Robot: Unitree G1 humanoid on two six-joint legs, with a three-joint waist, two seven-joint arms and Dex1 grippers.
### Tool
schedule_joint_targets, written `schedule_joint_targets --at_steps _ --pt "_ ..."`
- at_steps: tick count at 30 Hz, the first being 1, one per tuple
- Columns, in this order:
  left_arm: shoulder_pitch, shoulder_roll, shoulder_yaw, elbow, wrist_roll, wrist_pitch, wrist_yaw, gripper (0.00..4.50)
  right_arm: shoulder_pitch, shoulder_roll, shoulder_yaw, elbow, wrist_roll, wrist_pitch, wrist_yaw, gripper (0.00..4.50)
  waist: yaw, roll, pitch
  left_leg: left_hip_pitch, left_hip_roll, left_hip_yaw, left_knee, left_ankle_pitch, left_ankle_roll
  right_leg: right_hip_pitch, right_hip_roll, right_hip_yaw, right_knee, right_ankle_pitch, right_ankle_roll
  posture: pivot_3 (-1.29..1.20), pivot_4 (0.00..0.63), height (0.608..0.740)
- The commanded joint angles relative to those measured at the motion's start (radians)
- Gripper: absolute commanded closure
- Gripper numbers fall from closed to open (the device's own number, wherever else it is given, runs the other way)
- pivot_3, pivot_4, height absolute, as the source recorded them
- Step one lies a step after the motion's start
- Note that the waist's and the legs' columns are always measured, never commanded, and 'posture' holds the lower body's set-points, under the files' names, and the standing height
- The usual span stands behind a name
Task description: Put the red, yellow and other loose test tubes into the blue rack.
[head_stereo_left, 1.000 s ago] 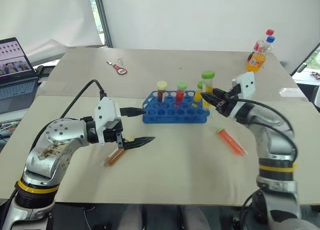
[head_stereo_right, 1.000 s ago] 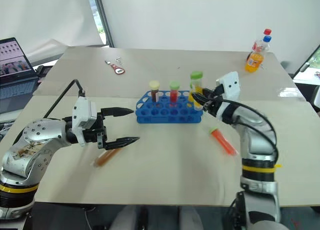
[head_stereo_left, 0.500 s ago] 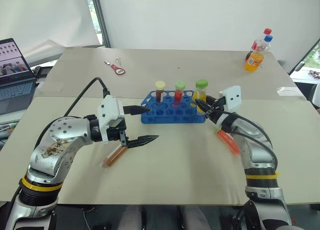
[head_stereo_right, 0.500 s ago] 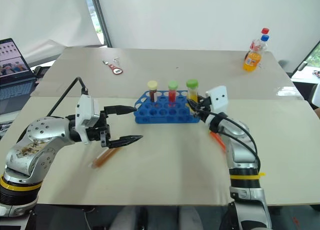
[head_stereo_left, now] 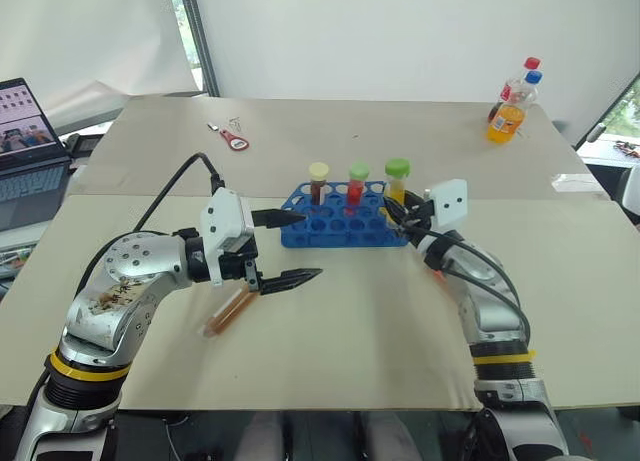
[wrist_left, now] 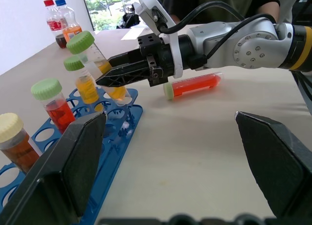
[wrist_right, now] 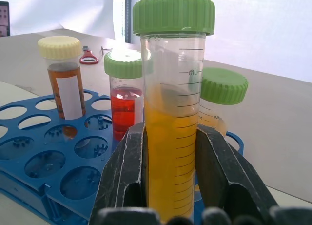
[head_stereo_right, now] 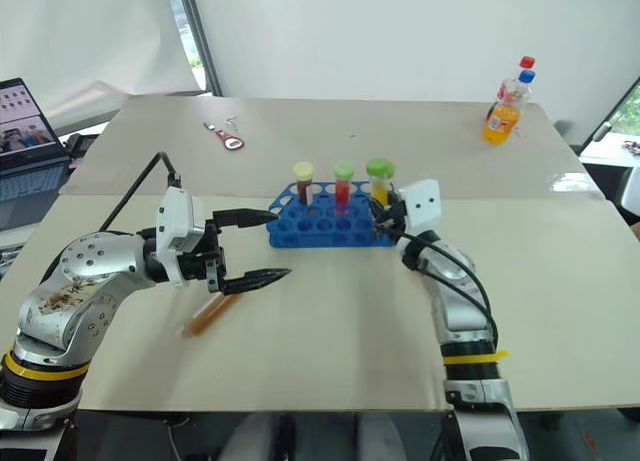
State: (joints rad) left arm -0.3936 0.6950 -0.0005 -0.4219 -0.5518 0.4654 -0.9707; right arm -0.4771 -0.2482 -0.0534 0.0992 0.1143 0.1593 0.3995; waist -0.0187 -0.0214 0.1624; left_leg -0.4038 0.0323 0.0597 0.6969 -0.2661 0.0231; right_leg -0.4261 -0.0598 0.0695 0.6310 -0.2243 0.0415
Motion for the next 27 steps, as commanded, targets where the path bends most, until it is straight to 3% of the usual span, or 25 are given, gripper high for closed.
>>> schedule_joint_targets --at_steps 1,17,27 --pt "-0.022 -0.004 0.004 -0.030 -0.011 0.001 0.008 0.00 0.017 -0.005 0.012 -0.002 -0.010 0.004 -0.007 3.55 0.000 0.000 0.000 0.000 0.000 0.000 0.000 0.000 0.000 0.000 0.000 0.000 0.000 0.000 0.000 0.00 0.150 0.733" --pt "-0.025 -0.018 0.000 -0.024 -0.002 -0.012 0.010 0.00 0.029 -0.025 0.029 -0.064 -0.030 0.036 -0.033 3.55 0.002 0.000 0.000 0.000 0.000 0.000 0.000 0.000 0.000 0.000 0.000 0.000 -0.001 0.000 0.000 0.00 0.150 0.733" --pt "-0.037 -0.074 0.011 -0.040 -0.040 0.039 0.093 0.00 0.082 0.090 -0.051 -0.028 0.058 -0.014 -0.107 3.55 0.002 0.000 0.000 0.000 0.000 -0.001 0.000 0.000 0.000 0.001 0.000 0.000 0.000 0.000 0.000 0.00 0.150 0.733"
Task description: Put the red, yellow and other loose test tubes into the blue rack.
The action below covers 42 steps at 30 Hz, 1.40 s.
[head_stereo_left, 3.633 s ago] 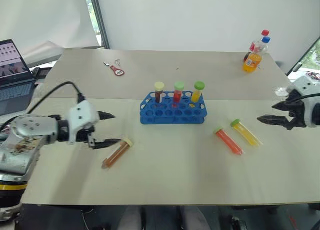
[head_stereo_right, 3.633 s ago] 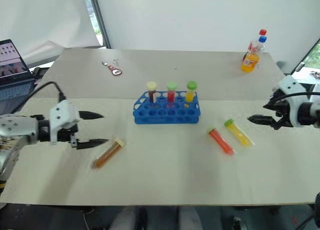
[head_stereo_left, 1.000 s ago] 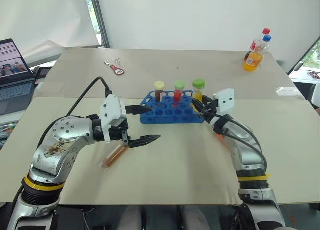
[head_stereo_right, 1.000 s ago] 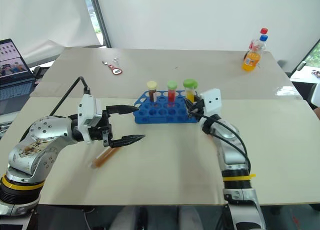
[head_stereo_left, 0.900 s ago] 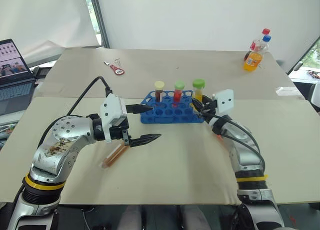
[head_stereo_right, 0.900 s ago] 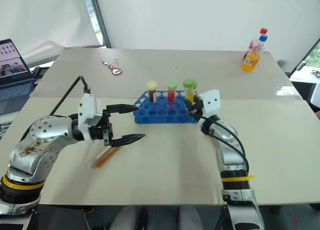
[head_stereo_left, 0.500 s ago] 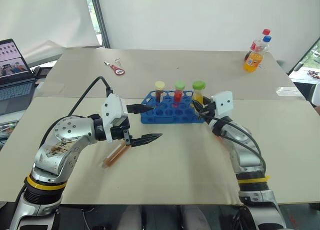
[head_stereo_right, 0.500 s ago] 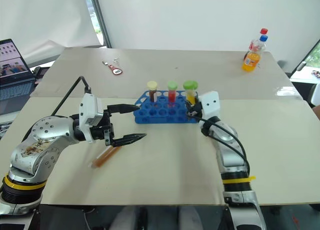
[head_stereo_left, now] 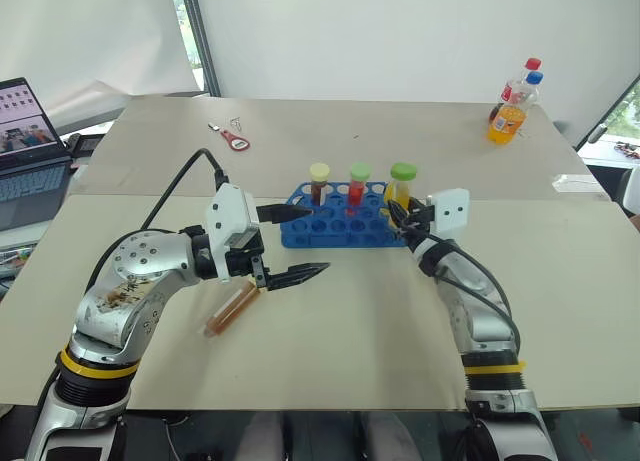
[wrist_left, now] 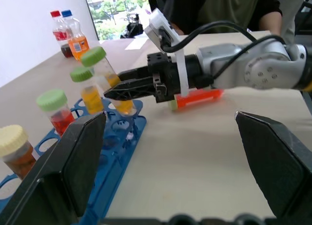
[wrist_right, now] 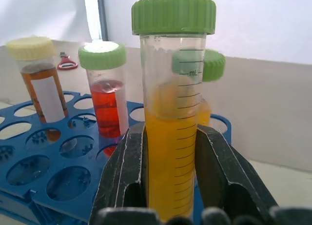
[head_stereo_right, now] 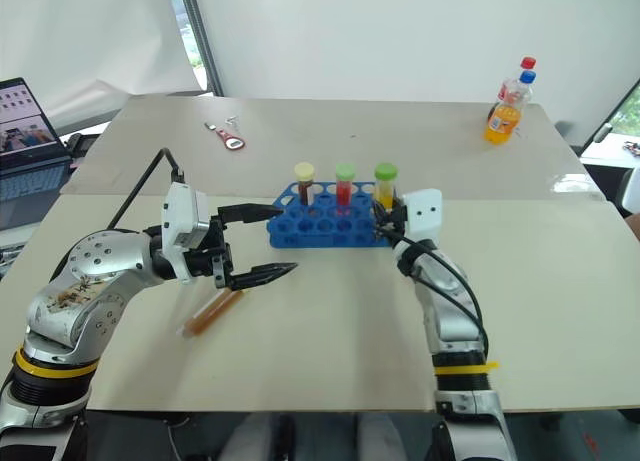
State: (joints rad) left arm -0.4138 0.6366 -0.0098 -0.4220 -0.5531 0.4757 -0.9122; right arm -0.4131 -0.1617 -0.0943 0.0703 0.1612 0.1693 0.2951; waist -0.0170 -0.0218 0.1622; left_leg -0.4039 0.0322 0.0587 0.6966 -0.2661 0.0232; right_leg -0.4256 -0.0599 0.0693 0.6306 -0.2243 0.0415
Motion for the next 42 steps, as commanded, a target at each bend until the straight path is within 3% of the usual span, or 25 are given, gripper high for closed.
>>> schedule_joint_targets --at_steps 1,4,9,10,20,25,28,30,42 --pt "-0.017 -0.021 0.022 -0.044 -0.048 0.039 0.041 0.00 0.020 0.003 -0.008 0.003 0.006 -0.034 -0.007 3.55 0.000 0.000 0.000 0.000 0.000 0.000 0.000 0.000 0.000 0.000 0.000 0.000 0.000 0.000 0.000 0.00 0.150 0.733" --pt "-0.016 -0.023 0.017 -0.052 -0.048 0.047 0.049 0.00 0.026 0.004 -0.010 0.002 -0.001 -0.052 -0.026 3.55 0.000 0.000 0.000 0.000 0.000 0.000 0.000 0.000 0.000 0.000 0.000 0.000 0.000 0.000 0.000 0.00 0.150 0.733" --pt "-0.028 -0.034 0.009 -0.049 -0.043 0.050 0.064 0.00 0.031 -0.037 0.014 -0.026 -0.008 -0.009 0.009 1.21 0.000 0.000 0.000 0.000 0.000 0.000 0.000 0.000 0.000 0.000 0.000 0.000 0.000 0.000 0.000 0.00 0.150 0.733" --pt "-0.029 -0.037 0.008 -0.049 -0.042 0.051 0.068 0.00 0.040 -0.055 0.021 -0.047 -0.015 0.011 0.019 1.13 0.000 0.000 0.000 0.000 0.000 0.000 0.000 0.000 0.000 0.000 0.000 0.000 0.000 0.000 0.000 0.00 0.150 0.733" --pt "-0.037 -0.044 -0.002 -0.024 -0.008 0.033 0.088 0.00 0.168 -0.321 0.001 -0.402 0.073 0.307 0.189 1.13 0.004 0.000 0.000 -0.001 0.000 0.000 0.000 0.000 0.000 0.000 0.000 0.000 -0.001 0.000 0.000 0.00 0.150 0.733" --pt "-0.028 -0.005 -0.005 -0.008 0.013 0.006 0.019 0.00 0.147 -0.579 -0.026 -0.561 0.147 0.623 0.300 1.13 0.004 0.000 0.000 0.000 0.000 0.000 0.000 0.000 0.000 0.000 0.000 0.001 -0.001 0.000 0.000 0.00 0.150 0.733" --pt "-0.004 0.064 -0.033 -0.021 0.038 -0.049 -0.096 0.00 0.086 -0.779 0.023 -0.542 0.199 0.851 0.405 1.13 0.002 -0.001 0.000 0.000 0.000 0.000 0.001 0.000 0.000 0.000 0.000 0.000 -0.002 0.000 0.000 0.00 0.150 0.733" --pt "0.007 0.091 -0.047 -0.030 0.045 -0.076 -0.139 0.00 0.054 -0.849 0.061 -0.511 0.217 0.935 0.440 1.13 0.003 -0.001 0.000 0.000 0.000 0.000 -0.001 0.000 0.000 0.001 0.000 0.000 -0.003 -0.001 -0.001 0.00 0.150 0.733" --pt "0.054 0.106 -0.078 -0.120 0.056 -0.101 -0.158 0.00 -0.197 -0.876 0.395 -0.201 0.130 0.958 0.564 1.13 0.005 -0.002 0.001 -0.002 0.000 0.000 0.000 0.000 0.001 0.000 0.000 0.000 -0.003 -0.001 0.000 0.00 0.150 0.733"
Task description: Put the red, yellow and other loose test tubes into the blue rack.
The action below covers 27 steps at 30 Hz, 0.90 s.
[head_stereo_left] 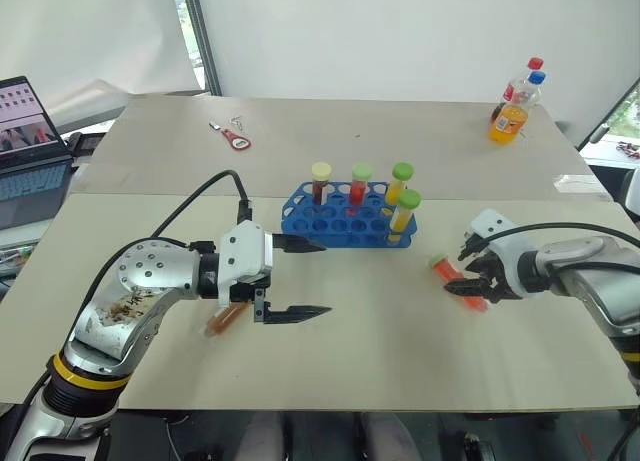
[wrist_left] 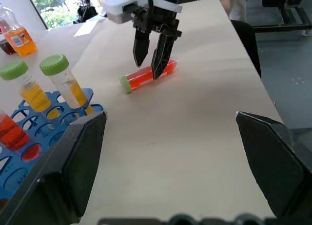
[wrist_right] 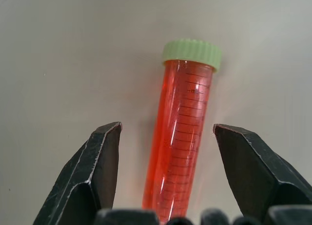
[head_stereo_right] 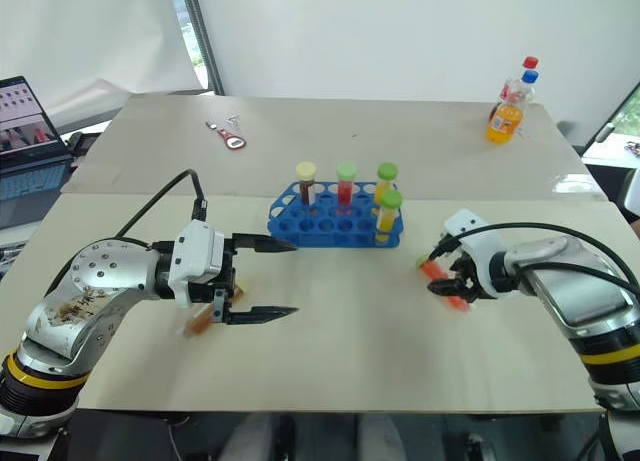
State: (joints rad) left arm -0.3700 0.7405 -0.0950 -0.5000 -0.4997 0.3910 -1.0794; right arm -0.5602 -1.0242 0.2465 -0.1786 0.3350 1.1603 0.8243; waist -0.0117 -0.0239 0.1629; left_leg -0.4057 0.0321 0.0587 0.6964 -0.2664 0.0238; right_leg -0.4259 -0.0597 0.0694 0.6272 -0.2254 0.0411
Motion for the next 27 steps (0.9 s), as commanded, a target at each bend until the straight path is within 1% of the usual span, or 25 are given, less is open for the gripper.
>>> schedule_joint_targets --at_steps 1,4,8,9,13,16,18,20,22,25,26,27 --pt "0.014 0.002 0.007 -0.045 0.005 -0.018 0.009 0.00 -0.062 -0.012 0.071 0.065 -0.055 -0.043 0.043 1.13 0.000 0.000 0.000 0.000 0.000 0.000 0.000 0.000 0.000 0.000 0.000 0.000 0.000 0.000 0.000 0.00 0.150 0.733" --pt "0.030 0.002 0.005 -0.056 0.011 -0.022 0.016 0.00 -0.107 -0.008 0.121 0.114 -0.074 -0.039 0.085 1.97 0.000 0.000 0.000 0.000 0.000 0.000 0.000 0.000 0.000 0.000 0.000 0.000 0.000 0.000 0.000 0.00 0.150 0.733" --pt "0.041 -0.002 0.005 -0.063 0.013 -0.023 0.025 0.00 -0.133 -0.004 0.147 0.140 -0.089 -0.035 0.119 3.33 0.000 0.000 0.000 0.000 0.000 0.000 0.000 0.000 0.000 0.000 0.000 0.000 0.000 0.000 0.000 0.00 0.150 0.733" --pt "0.045 -0.003 0.006 -0.063 0.014 -0.025 0.026 0.00 -0.135 -0.005 0.149 0.141 -0.093 -0.036 0.124 3.53 0.000 0.000 0.000 0.000 0.000 0.000 0.000 0.000 0.000 0.000 0.000 0.000 0.000 0.000 0.000 0.00 0.150 0.733" --pt "0.073 0.010 0.027 -0.060 0.004 -0.032 0.018 0.00 -0.131 -0.036 0.139 0.117 -0.105 -0.084 0.170 3.54 -0.001 0.000 0.000 0.000 0.000 0.000 0.000 0.000 0.000 -0.001 0.000 0.000 0.000 0.000 0.000 0.00 0.150 0.733" --pt "0.105 0.029 0.063 -0.052 -0.010 -0.038 0.006 0.00 -0.132 -0.061 0.103 0.069 -0.073 -0.088 0.224 3.54 -0.001 0.000 0.000 0.000 0.000 0.000 0.000 0.000 0.000 -0.001 0.000 0.000 0.001 0.000 0.000 0.00 0.150 0.733" --pt "0.133 0.031 0.116 -0.035 -0.034 -0.037 0.016 0.00 -0.133 -0.039 0.044 0.004 -0.017 -0.056 0.232 3.54 -0.001 0.000 0.000 0.000 0.001 0.000 0.000 0.000 0.000 -0.002 0.000 0.000 0.001 0.000 0.000 0.00 0.150 0.733" --pt "0.160 0.022 0.182 -0.011 -0.066 -0.016 0.043 0.00 -0.119 0.037 -0.045 -0.087 0.063 -0.018 0.206 3.54 -0.005 0.000 0.000 0.000 0.001 -0.001 0.000 0.000 0.000 -0.002 0.000 0.000 0.001 0.000 0.000 0.00 0.150 0.733" --pt "0.169 -0.002 0.220 0.006 -0.095 0.006 0.081 0.00 -0.078 0.132 -0.119 -0.158 0.088 -0.091 0.147 3.54 -0.006 0.000 0.000 0.001 0.002 -0.004 0.000 0.000 0.000 -0.002 0.001 0.000 0.002 0.000 0.000 0.00 0.150 0.733" --pt "0.175 -0.031 0.241 0.011 -0.123 0.025 0.120 0.00 -0.051 0.286 -0.212 -0.187 0.123 -0.119 0.048 3.54 -0.001 0.000 0.000 0.001 0.002 -0.006 0.000 0.000 0.000 -0.001 0.001 -0.001 0.002 0.000 0.000 0.00 0.150 0.733" --pt "0.178 -0.037 0.247 0.010 -0.134 0.036 0.131 0.00 -0.046 0.344 -0.230 -0.177 0.122 -0.172 0.017 3.54 0.001 0.000 0.000 0.000 0.001 -0.006 0.000 0.000 0.000 -0.001 0.000 0.000 0.002 0.000 0.000 0.00 0.150 0.733" --pt "0.183 -0.036 0.250 0.010 -0.135 0.043 0.136 0.00 -0.041 0.403 -0.236 -0.158 0.104 -0.269 -0.011 3.54 0.003 0.000 0.000 -0.001 0.000 -0.006 0.002 0.000 0.000 -0.001 0.000 -0.001 0.002 0.000 0.000 0.00 0.150 0.733"
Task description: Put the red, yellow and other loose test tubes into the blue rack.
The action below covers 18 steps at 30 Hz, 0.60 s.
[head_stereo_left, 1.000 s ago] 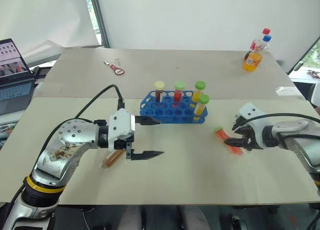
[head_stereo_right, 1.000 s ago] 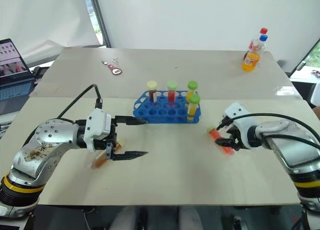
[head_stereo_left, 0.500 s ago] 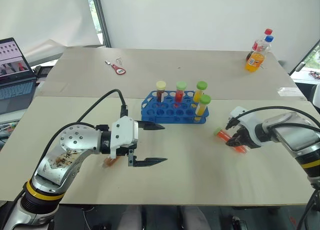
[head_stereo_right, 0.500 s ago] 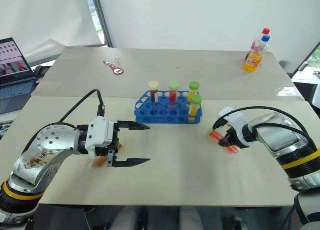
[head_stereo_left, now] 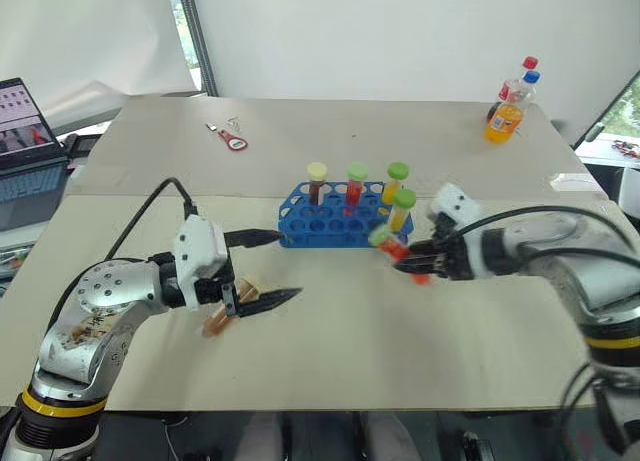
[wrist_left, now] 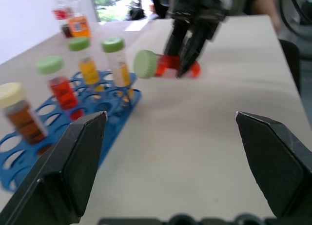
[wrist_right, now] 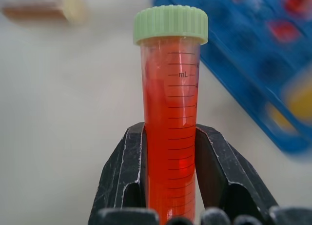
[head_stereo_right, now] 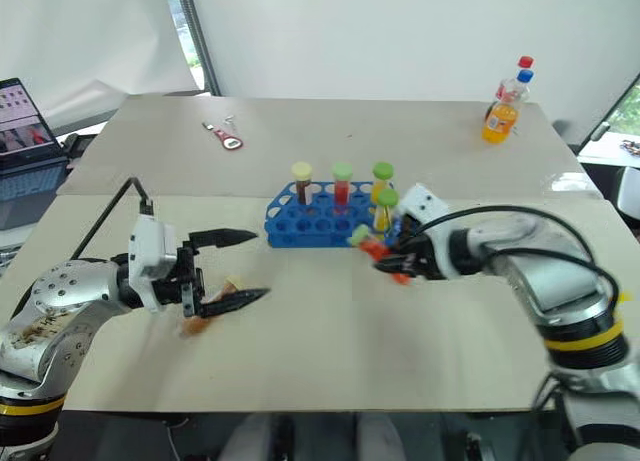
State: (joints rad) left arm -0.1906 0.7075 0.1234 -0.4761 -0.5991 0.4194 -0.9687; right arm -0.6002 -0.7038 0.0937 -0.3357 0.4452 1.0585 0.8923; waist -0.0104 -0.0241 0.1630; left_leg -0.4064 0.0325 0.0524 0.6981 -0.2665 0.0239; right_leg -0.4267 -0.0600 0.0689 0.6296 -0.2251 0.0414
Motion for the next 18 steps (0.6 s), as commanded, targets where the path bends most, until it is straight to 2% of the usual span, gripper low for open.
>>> schedule_joint_targets --at_steps 1,5,9,12,18 --pt "0.007 0.002 0.032 -0.012 -0.031 0.018 0.027 0.00 0.003 0.129 -0.080 0.017 -0.029 -0.249 -0.106 3.54 0.002 0.000 0.000 0.000 0.000 0.000 0.001 0.000 0.000 0.000 0.000 0.000 0.000 0.000 0.001 0.00 0.150 0.733" --pt "0.004 0.004 0.030 -0.002 -0.027 0.017 0.033 0.00 -0.010 0.286 -0.089 0.092 -0.072 -0.346 -0.258 3.54 0.002 0.000 0.000 0.000 -0.001 0.002 0.001 0.000 0.000 0.001 -0.001 0.000 0.000 0.001 0.001 0.00 0.150 0.733" --pt "-0.017 -0.002 0.018 -0.010 -0.041 0.025 0.038 0.00 0.017 0.422 -0.060 0.180 -0.175 -0.563 -0.395 3.54 -0.002 0.000 0.000 0.000 0.000 0.005 0.000 0.000 -0.001 -0.001 0.000 0.000 0.001 0.001 0.000 0.00 0.150 0.733" --pt "-0.026 -0.008 0.006 -0.017 -0.043 0.027 0.045 0.00 0.029 0.481 -0.043 0.247 -0.247 -0.670 -0.474 3.54 -0.003 0.000 0.000 0.000 0.000 0.006 -0.002 0.001 -0.001 -0.001 0.000 0.000 0.001 0.001 0.000 0.00 0.150 0.733" --pt "-0.041 -0.016 -0.007 -0.024 -0.046 0.032 0.048 0.00 0.054 0.530 -0.018 0.349 -0.347 -0.808 -0.566 3.54 -0.004 0.000 0.000 0.000 0.000 0.006 -0.002 0.001 -0.002 -0.001 0.000 0.000 0.001 0.001 0.000 0.00 0.150 0.733"
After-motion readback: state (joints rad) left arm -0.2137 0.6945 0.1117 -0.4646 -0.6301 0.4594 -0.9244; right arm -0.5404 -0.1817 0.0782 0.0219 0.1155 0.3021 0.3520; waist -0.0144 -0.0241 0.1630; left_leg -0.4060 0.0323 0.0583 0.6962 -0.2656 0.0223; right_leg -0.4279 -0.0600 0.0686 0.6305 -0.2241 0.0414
